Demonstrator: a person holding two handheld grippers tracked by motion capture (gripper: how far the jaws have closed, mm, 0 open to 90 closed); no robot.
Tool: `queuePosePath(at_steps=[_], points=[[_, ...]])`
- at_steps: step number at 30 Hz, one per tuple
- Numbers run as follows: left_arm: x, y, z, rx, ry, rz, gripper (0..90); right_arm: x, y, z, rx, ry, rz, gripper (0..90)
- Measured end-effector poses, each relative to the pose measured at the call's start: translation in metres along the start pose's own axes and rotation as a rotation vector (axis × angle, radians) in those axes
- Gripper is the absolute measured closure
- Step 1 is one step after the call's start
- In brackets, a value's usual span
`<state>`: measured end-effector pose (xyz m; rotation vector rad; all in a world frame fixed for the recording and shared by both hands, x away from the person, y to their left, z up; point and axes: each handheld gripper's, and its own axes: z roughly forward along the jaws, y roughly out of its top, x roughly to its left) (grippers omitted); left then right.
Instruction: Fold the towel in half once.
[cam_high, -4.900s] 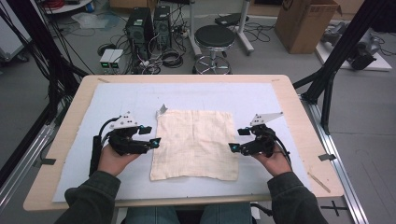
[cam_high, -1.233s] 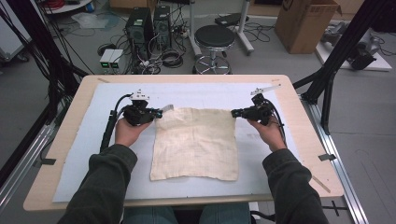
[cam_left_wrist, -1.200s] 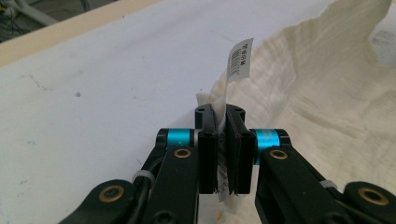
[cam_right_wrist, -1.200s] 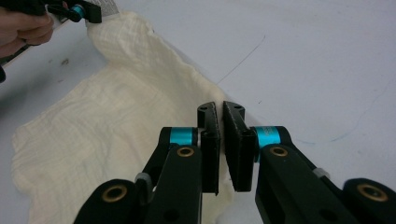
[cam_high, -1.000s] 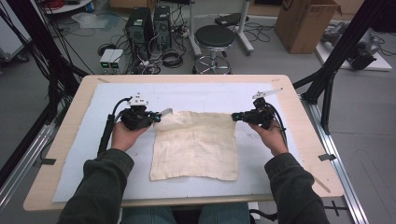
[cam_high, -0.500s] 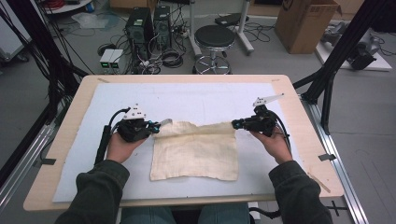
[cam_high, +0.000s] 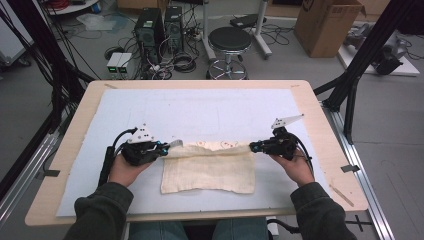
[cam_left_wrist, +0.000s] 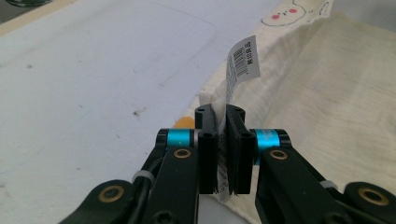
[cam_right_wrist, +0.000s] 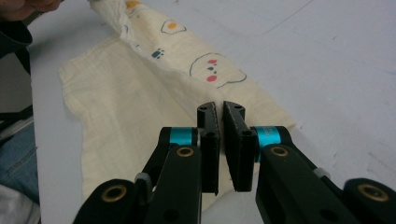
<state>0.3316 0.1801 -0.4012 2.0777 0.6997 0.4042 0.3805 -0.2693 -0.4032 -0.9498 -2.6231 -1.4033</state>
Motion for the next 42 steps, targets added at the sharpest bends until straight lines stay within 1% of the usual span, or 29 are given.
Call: queuePosePath(at_steps=[1,3,5,6,8,9,10,12,13,17,18,20,22,25,29,30,33,34,38,39,42], points=[[0.0,0.0,0.0,0.0,0.0,0.0,84.0,0.002,-0.001,0.0,0.001,-0.001,0.001,84.9],[-0.005,-0.006,0.0,0.011,-0.006,0.01,84.0,0.005,-0.005,-0.001,0.001,0.01,0.004,84.9],[-0.007,-0.007,-0.001,0.008,-0.005,0.007,84.0,0.006,-0.007,0.0,-0.003,0.009,-0.003,84.9],[-0.01,-0.01,-0.003,0.006,-0.006,0.014,83.9,0.01,-0.01,-0.001,0.001,0.013,-0.006,84.9],[-0.015,-0.013,-0.005,0.0,-0.008,0.02,83.9,0.013,-0.014,-0.002,0.001,0.014,-0.006,84.8],[-0.015,-0.013,-0.005,0.0,-0.008,0.02,83.9,0.013,-0.014,-0.002,0.001,0.014,-0.006,84.8],[-0.02,-0.017,-0.006,0.002,-0.001,0.036,83.9,0.016,-0.018,-0.003,0.004,0.016,-0.004,84.8],[-0.022,-0.019,-0.007,0.008,-0.004,0.041,83.6,0.02,-0.021,-0.003,0.009,0.015,-0.012,84.7],[-0.025,-0.02,-0.007,0.018,-0.004,0.053,83.6,0.021,-0.022,-0.003,0.01,0.016,-0.015,84.6],[-0.029,-0.021,-0.008,0.004,-0.016,0.055,83.5,0.026,-0.028,-0.005,0.004,0.016,-0.017,84.4],[-0.029,-0.022,-0.008,0.008,-0.019,0.059,83.5,0.028,-0.032,-0.005,-0.009,0.019,-0.013,84.4],[-0.031,-0.025,-0.009,0.006,-0.023,0.055,83.5,0.03,-0.036,-0.006,-0.017,0.017,-0.012,84.4],[-0.032,-0.027,-0.01,0.009,-0.024,0.062,83.4,0.032,-0.039,-0.006,-0.025,0.018,-0.009,84.3],[-0.034,-0.029,-0.013,0.004,-0.027,0.06,83.3,0.035,-0.042,-0.007,-0.02,0.019,-0.013,84.1],[-0.036,-0.031,-0.016,-0.006,-0.037,0.063,83.3,0.037,-0.044,-0.009,-0.029,0.019,-0.008,84.0],[-0.037,-0.031,-0.017,-0.014,-0.034,0.056,83.2,0.038,-0.045,-0.01,-0.032,0.017,-0.01,83.9],[-0.038,-0.033,-0.02,-0.02,-0.038,0.063,83.1,0.041,-0.047,-0.012,-0.039,0.02,-0.019,83.6],[-0.039,-0.034,-0.02,-0.023,-0.042,0.06,83.1,0.042,-0.047,-0.012,-0.038,0.022,-0.02,83.5],[-0.044,-0.038,-0.022,-0.019,-0.065,0.08,82.6,0.049,-0.051,-0.009,-0.008,0.035,-0.034,82.9],[-0.044,-0.038,-0.022,-0.019,-0.065,0.08,82.5,0.049,-0.051,-0.009,-0.008,0.035,-0.034,82.9],[-0.046,-0.041,-0.022,0.0,-0.075,0.08,81.7,0.051,-0.054,-0.005,0.022,0.045,-0.047,82.1]])
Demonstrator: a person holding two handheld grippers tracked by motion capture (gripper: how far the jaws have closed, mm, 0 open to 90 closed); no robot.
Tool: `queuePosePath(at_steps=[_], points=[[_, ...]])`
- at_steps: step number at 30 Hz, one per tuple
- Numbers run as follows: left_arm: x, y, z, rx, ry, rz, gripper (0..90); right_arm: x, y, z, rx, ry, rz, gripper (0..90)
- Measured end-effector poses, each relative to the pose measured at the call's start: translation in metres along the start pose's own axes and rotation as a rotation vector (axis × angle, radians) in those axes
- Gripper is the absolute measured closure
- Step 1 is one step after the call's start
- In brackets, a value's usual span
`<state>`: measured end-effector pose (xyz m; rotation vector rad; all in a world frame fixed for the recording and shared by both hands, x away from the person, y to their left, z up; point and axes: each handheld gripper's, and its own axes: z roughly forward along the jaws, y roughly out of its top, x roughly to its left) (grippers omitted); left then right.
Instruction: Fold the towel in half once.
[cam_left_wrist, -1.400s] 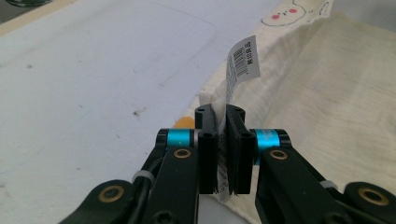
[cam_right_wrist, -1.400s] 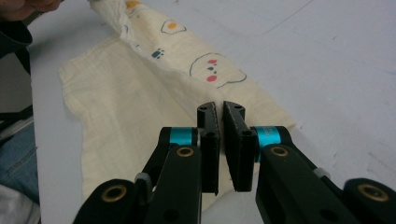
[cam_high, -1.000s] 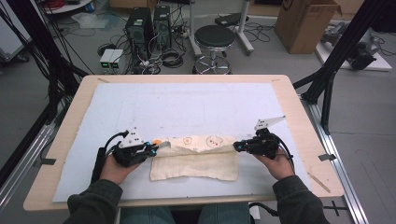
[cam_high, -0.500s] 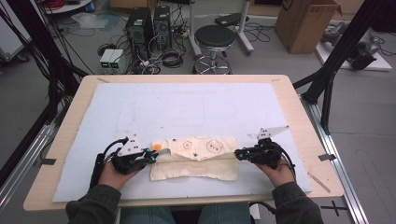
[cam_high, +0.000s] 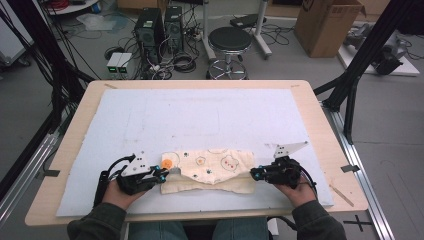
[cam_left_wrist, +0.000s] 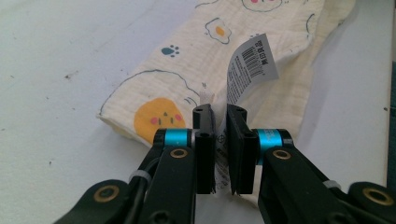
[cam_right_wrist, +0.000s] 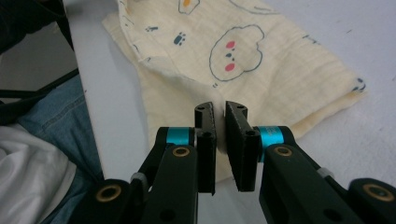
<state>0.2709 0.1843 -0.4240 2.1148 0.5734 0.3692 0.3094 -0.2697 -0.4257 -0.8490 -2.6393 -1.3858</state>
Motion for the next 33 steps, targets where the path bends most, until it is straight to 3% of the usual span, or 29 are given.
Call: queuePosePath(at_steps=[11,14,18,19,22,26,29,30,31,33], points=[[-0.007,-0.004,0.003,0.034,-0.042,0.009,78.9,0.004,-0.006,0.004,0.043,0.033,-0.023,80.9],[-0.008,-0.005,0.001,0.028,-0.051,-0.001,67.6,0.005,-0.008,0.004,0.051,0.076,-0.041,77.2],[-0.005,-0.005,-0.006,0.014,-0.049,-0.027,57.1,0.005,-0.01,0.002,0.056,0.094,-0.042,69.5],[-0.006,-0.005,-0.008,-0.001,-0.046,-0.038,49.8,0.004,-0.01,-0.003,0.027,0.125,-0.031,65.4],[-0.004,-0.005,-0.017,-0.037,-0.046,-0.052,45.0,0.005,-0.006,-0.008,-0.013,0.128,-0.035,63.4],[-0.001,-0.004,-0.024,-0.083,-0.045,-0.08,46.3,0.007,-0.002,-0.005,-0.019,0.12,-0.039,63.7],[0.0,-0.001,-0.017,-0.058,-0.041,-0.092,53.6,0.008,0.004,0.003,0.008,0.097,-0.041,68.2],[0.0,0.001,-0.009,-0.037,-0.04,-0.097,65.0,0.008,0.007,0.01,0.024,0.082,-0.05,73.4],[0.0,0.003,-0.005,-0.026,-0.041,-0.09,68.6,0.008,0.008,0.012,0.033,0.078,-0.048,74.6],[-0.001,0.004,-0.002,-0.013,-0.045,-0.087,71.3,0.008,0.008,0.014,0.044,0.075,-0.049,75.3]])
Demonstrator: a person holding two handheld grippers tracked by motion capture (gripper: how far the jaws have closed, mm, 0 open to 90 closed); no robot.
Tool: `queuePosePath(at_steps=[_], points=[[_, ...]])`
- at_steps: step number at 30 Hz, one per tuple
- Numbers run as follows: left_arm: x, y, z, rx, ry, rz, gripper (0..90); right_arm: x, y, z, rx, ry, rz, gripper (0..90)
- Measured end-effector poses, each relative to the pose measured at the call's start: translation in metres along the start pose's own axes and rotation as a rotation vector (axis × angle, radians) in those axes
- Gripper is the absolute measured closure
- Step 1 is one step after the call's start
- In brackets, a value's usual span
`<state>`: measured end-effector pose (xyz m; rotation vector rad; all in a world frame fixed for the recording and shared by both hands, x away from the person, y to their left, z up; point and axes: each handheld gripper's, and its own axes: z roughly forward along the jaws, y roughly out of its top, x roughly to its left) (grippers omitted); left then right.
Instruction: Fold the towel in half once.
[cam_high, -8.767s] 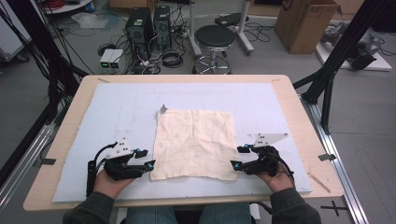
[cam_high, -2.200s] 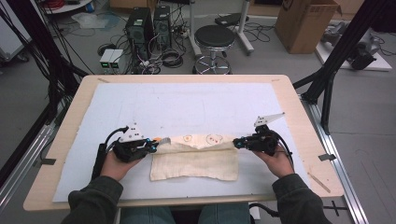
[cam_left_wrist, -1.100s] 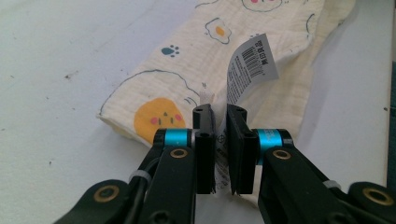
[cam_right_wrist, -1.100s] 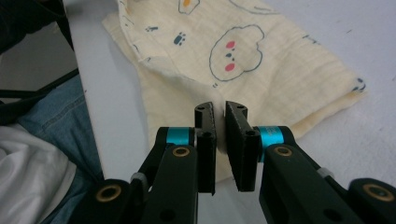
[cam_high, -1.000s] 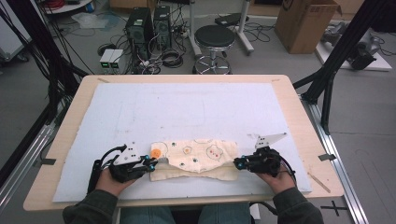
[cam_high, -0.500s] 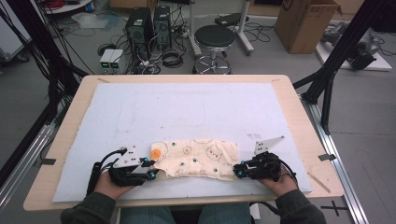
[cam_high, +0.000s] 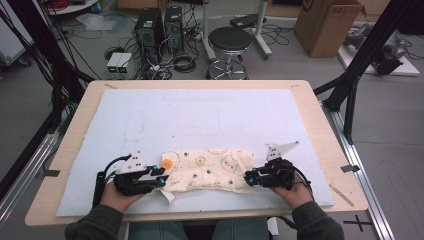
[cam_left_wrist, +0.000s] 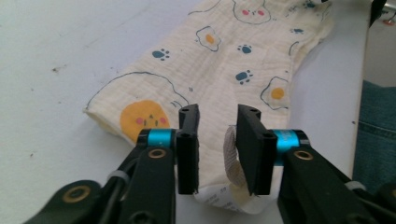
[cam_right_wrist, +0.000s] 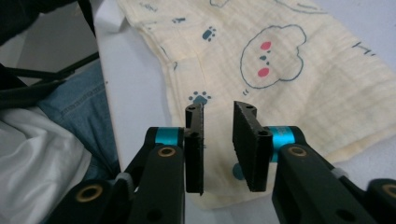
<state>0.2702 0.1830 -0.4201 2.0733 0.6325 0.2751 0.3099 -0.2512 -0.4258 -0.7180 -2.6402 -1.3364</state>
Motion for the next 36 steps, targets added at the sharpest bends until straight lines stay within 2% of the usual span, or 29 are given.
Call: queuePosePath(at_steps=[2,3,4,5,6,10,11,12,15,16,17,20,21,24,26,30,33,34,35,36], points=[[-0.002,0.001,0.011,0.051,-0.018,0.018,75.1,0.0,-0.001,0.005,0.036,0.008,0.015,74.0],[-0.002,0.001,0.011,0.051,-0.018,0.018,75.7,0.0,-0.002,0.008,0.053,0.006,0.017,72.8],[-0.002,0.0,0.017,0.101,-0.022,0.032,75.6,-0.001,-0.003,0.01,0.072,0.009,0.011,71.4],[-0.002,0.0,0.017,0.101,-0.022,0.032,75.6,-0.001,-0.003,0.01,0.072,0.009,0.011,71.4],[-0.002,-0.002,0.019,0.116,-0.018,0.029,75.5,0.0,-0.007,0.014,0.104,0.018,0.011,70.3],[0.001,-0.006,0.02,0.156,-0.001,0.025,74.6,0.001,-0.009,0.013,0.099,0.017,0.015,70.3],[0.001,-0.007,0.021,0.154,-0.001,0.023,74.6,0.001,-0.01,0.012,0.098,0.017,0.009,69.9],[0.001,-0.007,0.02,0.153,-0.002,0.019,74.3,0.003,-0.011,0.011,0.096,0.018,-0.013,65.6],[0.0,-0.007,0.021,0.152,0.004,0.025,74.2,0.009,-0.009,0.009,0.103,0.003,-0.059,64.1],[0.0,-0.007,0.021,0.151,0.005,0.022,74.2,0.009,-0.009,0.009,0.103,0.003,-0.059,64.1],[0.0,-0.008,0.021,0.15,0.005,0.021,74.0,0.012,-0.009,0.009,0.119,-0.02,-0.086,65.7],[0.001,-0.008,0.021,0.147,0.001,0.02,73.8,0.013,-0.01,0.01,0.136,-0.046,-0.107,71.1],[0.001,-0.008,0.021,0.147,0.001,0.019,73.8,0.013,-0.009,0.01,0.145,-0.059,-0.12,82.4],[0.001,-0.008,0.021,0.149,-0.002,0.022,73.8,0.012,-0.008,0.009,0.141,-0.069,-0.123,85.5],[0.001,-0.008,0.021,0.146,-0.002,0.021,73.4,0.011,-0.004,0.003,0.109,-0.081,-0.122,85.9],[0.001,-0.008,0.021,0.146,-0.006,0.02,73.5,0.014,0.002,-0.006,0.046,-0.052,-0.129,86.2],[0.001,-0.008,0.021,0.147,-0.006,0.02,73.2,0.017,0.003,-0.01,0.043,-0.031,-0.132,86.1],[0.002,-0.008,0.021,0.147,-0.005,0.02,73.2,0.019,0.003,-0.013,0.041,0.003,-0.128,86.0],[0.002,-0.008,0.021,0.148,-0.005,0.023,73.2,0.019,0.003,-0.013,0.041,0.003,-0.128,86.0],[0.002,-0.008,0.021,0.143,-0.004,0.019,73.2,0.019,0.002,-0.012,0.05,0.033,-0.131,86.0]])
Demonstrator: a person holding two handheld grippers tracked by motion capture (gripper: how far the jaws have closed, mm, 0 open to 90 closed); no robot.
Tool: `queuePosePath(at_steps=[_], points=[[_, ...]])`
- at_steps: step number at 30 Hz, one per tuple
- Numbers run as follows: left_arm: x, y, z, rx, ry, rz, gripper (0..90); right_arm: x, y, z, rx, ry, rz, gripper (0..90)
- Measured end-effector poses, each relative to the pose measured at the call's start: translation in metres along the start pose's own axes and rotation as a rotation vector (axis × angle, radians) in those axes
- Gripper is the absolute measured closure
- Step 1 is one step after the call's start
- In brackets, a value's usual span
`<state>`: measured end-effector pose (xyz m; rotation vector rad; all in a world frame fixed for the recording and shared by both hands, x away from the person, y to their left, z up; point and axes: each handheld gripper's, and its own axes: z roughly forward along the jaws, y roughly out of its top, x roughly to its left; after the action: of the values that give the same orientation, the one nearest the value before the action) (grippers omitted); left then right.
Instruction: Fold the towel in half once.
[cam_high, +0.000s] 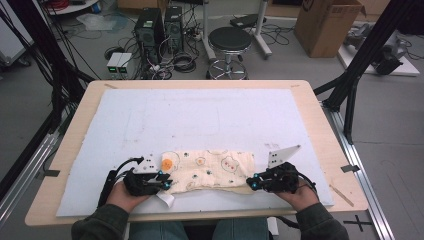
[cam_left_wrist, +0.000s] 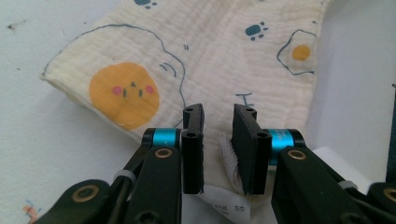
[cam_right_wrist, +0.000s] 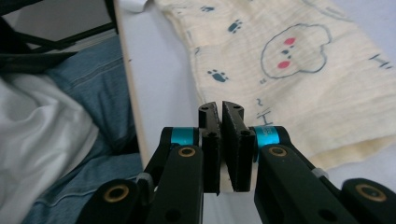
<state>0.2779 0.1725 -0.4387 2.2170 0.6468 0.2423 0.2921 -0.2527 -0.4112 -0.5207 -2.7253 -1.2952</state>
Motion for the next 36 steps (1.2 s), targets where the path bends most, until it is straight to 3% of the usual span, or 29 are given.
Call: queuePosePath(at_steps=[3,5,7,11,12,14,15,20,25,27,29,32,36], points=[[0.0,0.0,0.0,-0.002,-0.002,-0.004,72.6,0.0,-0.005,0.007,0.048,0.043,0.012,84.0],[0.0,0.0,0.0,-0.004,-0.003,-0.003,69.7,-0.001,-0.009,0.014,0.104,0.038,0.018,78.8],[0.0,0.0,-0.002,-0.009,0.002,-0.001,66.7,-0.003,-0.01,0.018,0.111,0.051,0.032,74.8],[0.001,0.003,-0.011,-0.064,-0.003,-0.01,61.3,-0.006,-0.003,0.01,0.031,0.057,0.042,66.8],[0.0,0.006,-0.016,-0.104,-0.005,-0.013,59.8,-0.007,-0.001,0.008,0.012,0.056,0.051,66.5],[-0.001,0.008,-0.018,-0.121,0.004,-0.013,57.5,-0.009,0.002,0.006,-0.007,0.052,0.053,65.1],[0.0,0.011,-0.019,-0.139,0.008,-0.015,53.9,-0.013,0.009,0.006,-0.027,0.039,0.061,64.9],[0.002,0.027,-0.012,-0.161,0.01,-0.033,53.7,-0.022,0.027,0.016,-0.049,-0.016,0.072,70.3],[0.006,0.037,-0.003,-0.179,0.006,-0.058,63.8,-0.035,0.037,0.02,-0.111,-0.023,0.134,76.5],[0.008,0.042,0.002,-0.17,0.004,-0.073,71.7,-0.044,0.044,0.021,-0.142,-0.022,0.176,82.4],[0.01,0.046,0.006,-0.166,0.001,-0.079,79.5,-0.048,0.048,0.023,-0.153,-0.025,0.187,85.7],[0.014,0.053,0.013,-0.158,-0.002,-0.082,88.1,-0.051,0.053,0.027,-0.15,-0.03,0.195,89.4],[0.021,0.055,0.022,-0.162,-0.007,-0.117,89.5,-0.056,0.066,0.044,-0.12,-0.021,0.214,89.4]])
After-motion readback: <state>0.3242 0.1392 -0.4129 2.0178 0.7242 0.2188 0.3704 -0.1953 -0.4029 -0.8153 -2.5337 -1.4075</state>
